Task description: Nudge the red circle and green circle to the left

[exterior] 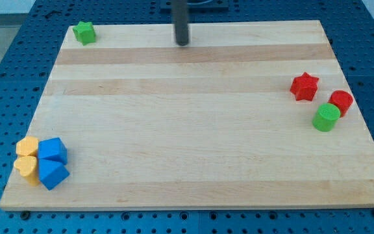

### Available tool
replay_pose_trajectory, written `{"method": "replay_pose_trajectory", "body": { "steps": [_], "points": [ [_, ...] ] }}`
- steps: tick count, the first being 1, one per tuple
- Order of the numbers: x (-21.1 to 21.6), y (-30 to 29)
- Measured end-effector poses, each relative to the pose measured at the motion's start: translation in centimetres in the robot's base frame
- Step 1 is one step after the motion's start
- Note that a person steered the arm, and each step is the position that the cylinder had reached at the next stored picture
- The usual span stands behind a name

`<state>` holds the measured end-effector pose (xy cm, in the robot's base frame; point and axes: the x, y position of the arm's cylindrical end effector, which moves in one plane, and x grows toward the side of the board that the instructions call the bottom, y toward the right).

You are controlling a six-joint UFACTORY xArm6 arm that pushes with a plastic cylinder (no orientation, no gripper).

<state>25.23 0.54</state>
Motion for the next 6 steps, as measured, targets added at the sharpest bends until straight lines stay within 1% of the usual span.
{"method": "replay_pose_trajectory", "body": {
  "steps": [1, 2, 3, 4, 5, 6],
  "points": [
    [0.2, 8.5],
    [1.3, 16.3],
    [3.7, 23.1],
    [7.2, 27.9],
    [10.5, 29.0],
    [13.9, 28.5]
  ]
}}
